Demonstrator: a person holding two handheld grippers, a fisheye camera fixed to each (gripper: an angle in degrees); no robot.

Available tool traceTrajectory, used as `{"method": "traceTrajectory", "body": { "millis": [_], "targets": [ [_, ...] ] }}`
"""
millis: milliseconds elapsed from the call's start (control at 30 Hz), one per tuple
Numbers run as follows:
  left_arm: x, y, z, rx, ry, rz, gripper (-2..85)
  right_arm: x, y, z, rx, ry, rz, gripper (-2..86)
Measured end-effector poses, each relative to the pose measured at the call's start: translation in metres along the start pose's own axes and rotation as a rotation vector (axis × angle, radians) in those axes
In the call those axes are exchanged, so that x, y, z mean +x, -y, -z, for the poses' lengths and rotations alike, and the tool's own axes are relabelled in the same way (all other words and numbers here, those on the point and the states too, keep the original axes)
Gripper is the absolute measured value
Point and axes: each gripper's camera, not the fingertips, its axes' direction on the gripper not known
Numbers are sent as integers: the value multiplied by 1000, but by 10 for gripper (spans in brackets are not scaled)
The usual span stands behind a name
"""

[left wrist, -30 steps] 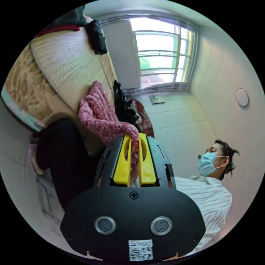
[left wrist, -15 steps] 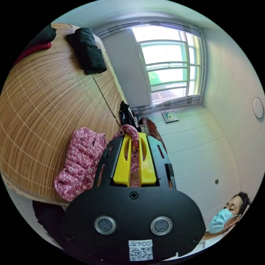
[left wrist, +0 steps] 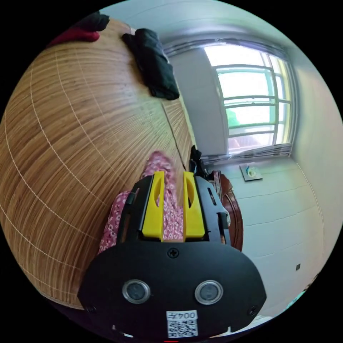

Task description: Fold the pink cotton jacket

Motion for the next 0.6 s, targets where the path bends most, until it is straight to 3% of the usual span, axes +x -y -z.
{"method": "traceTrajectory", "body": {
  "millis": [133,233,300,367,433,533,600],
  "targets": [
    [14,-28,0,135,-9,-122,84,-47,-25,-4,-2,-96,203,124],
    [51,-76,-10,138,87,-417,73,-122,-91,-33,-73,-399,631,108],
    [84,-146,-39,84,219,-769,59,-161,-180,-73,-72,-695,1051,93],
    [93,-208,-68,94,329,-1013,45,-165,-238,-100,-40,-788,1241,82],
    [88,-260,-101,90,368,-1179,33,-159,-275,-126,-38,-807,1308,74],
    [70,-314,-166,-41,391,-1330,22,-139,-314,-183,-115,-903,1430,68],
    [49,-341,-220,-131,499,-1437,17,-119,-325,-224,-164,-968,1479,58]
  ]
}}
